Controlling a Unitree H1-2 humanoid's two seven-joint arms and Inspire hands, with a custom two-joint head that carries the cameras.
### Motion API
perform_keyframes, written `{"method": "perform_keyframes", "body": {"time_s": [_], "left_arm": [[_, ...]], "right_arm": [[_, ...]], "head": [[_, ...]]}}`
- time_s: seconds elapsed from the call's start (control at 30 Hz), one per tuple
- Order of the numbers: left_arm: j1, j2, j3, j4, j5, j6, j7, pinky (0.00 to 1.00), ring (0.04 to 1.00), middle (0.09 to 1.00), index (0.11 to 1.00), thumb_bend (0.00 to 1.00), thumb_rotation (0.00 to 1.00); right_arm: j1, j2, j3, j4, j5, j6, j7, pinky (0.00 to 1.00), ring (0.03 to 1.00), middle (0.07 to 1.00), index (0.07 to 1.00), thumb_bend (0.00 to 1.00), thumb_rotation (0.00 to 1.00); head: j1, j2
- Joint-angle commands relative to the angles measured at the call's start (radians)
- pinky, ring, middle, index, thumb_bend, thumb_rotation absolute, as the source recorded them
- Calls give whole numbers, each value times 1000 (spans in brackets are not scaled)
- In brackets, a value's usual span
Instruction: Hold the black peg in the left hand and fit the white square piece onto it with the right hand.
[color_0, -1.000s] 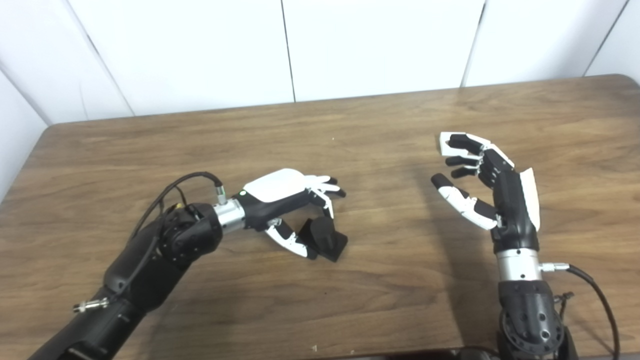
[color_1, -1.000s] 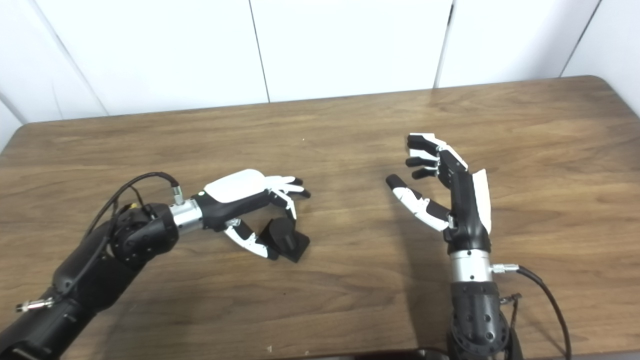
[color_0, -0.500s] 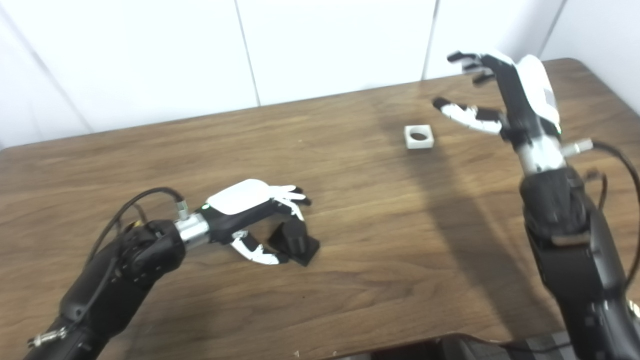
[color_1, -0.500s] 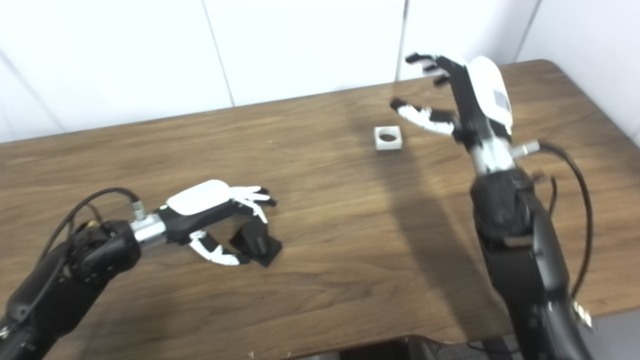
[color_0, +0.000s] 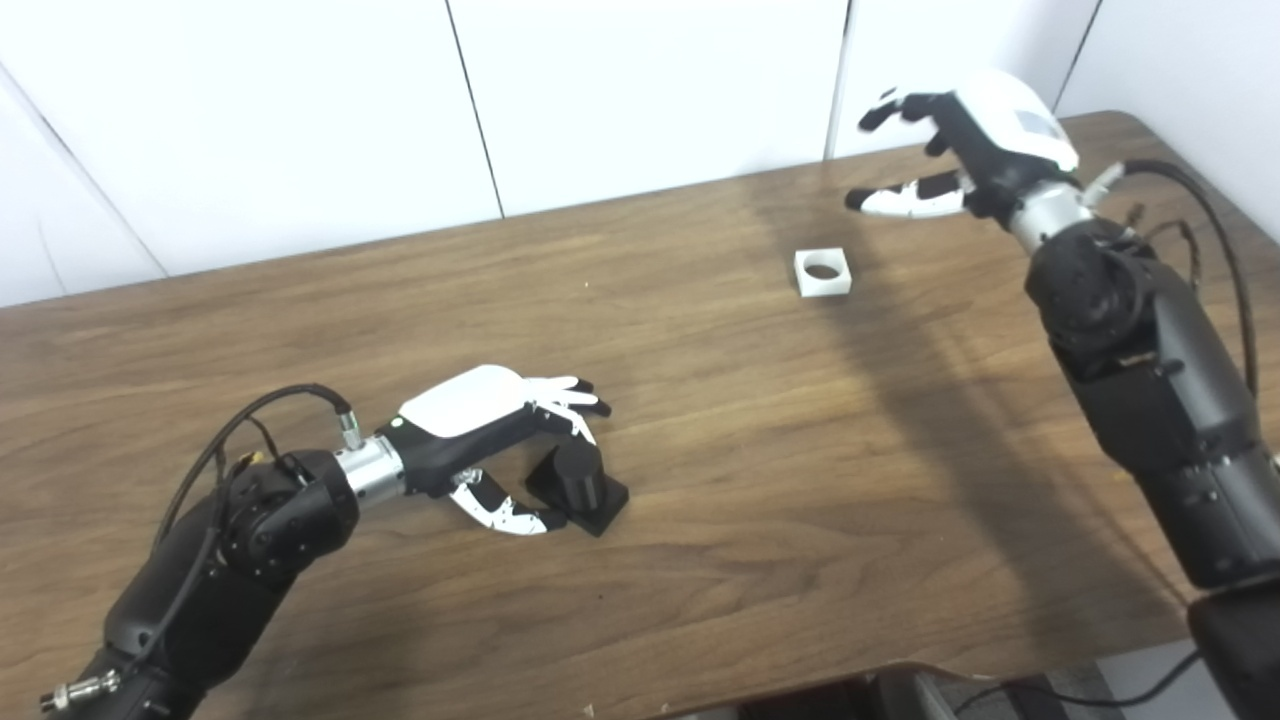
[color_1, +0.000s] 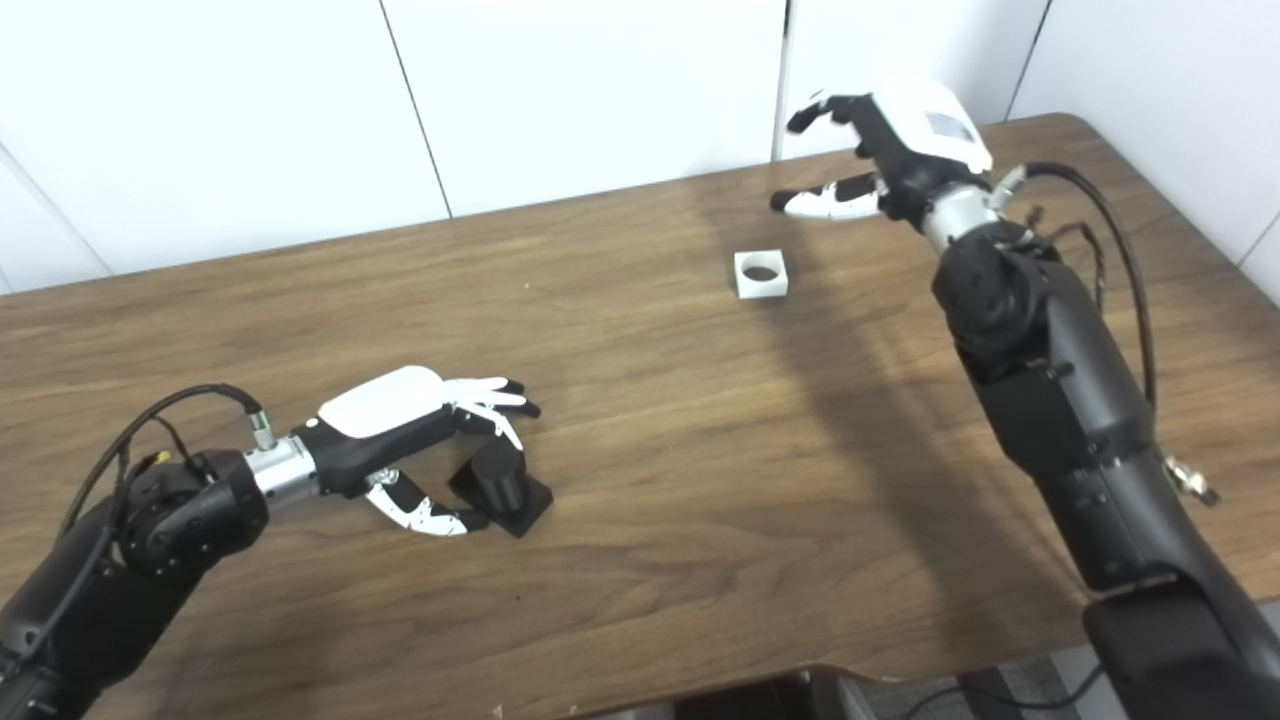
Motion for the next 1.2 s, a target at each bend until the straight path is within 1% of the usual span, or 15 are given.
{"method": "perform_keyframes", "body": {"time_s": [0.0,0.07,0.2,0.4,0.53,0.63,0.7,0.73,0.83,0.9,1.0,1.07,1.17], "left_arm": [[53,60,-40,52,91,21,-74,920,963,907,604,922,136],[55,58,-38,56,91,16,-68,909,960,905,601,924,138],[56,57,-40,59,93,15,-65,910,961,905,601,920,133],[60,55,-38,60,93,15,-58,912,959,902,598,916,128],[60,55,-39,66,95,10,-52,915,961,903,596,912,141],[62,56,-39,63,96,10,-51,913,961,901,595,922,137],[61,57,-41,57,97,19,-59,912,962,903,600,914,139],[62,57,-41,57,97,20,-60,918,961,904,604,912,142],[62,56,-41,62,97,16,-57,917,958,902,604,914,140],[64,56,-41,58,96,20,-58,919,960,903,603,913,138],[66,54,-41,55,100,27,-58,919,959,902,601,915,134],[66,53,-41,66,98,17,-52,919,959,902,600,918,128],[65,52,-41,70,95,14,-51,922,963,905,600,912,137]], "right_arm": [[-77,-33,11,5,-13,7,15,693,865,877,733,698,400],[-98,-37,28,37,-15,3,29,721,884,885,741,702,418],[-132,-44,55,92,-20,-8,41,715,879,884,744,710,429],[-152,-52,86,131,-19,-15,62,738,891,895,755,692,425],[-164,-61,114,155,-19,-22,90,739,900,906,764,704,446],[-173,-67,134,173,-21,-19,113,759,911,923,780,722,465],[-178,-66,140,183,-21,-8,123,780,913,926,787,744,468],[-181,-68,143,186,-20,-2,131,804,927,936,803,758,496],[-184,-72,148,190,-17,6,153,823,940,949,820,781,543],[-188,-74,152,192,-13,18,177,852,958,965,841,829,603],[-194,-75,152,193,0,47,223,925,991,992,864,917,658],[-195,-74,157,189,0,62,244,968,998,998,871,972,667],[-192,-70,164,188,0,71,259,997,1000,1000,872,999,642]], "head": [[0,1],[0,1],[3,0],[7,-7],[7,-16],[8,-19],[8,-19],[12,-20],[15,-20],[18,-21],[19,-21],[19,-21],[24,-19]]}}
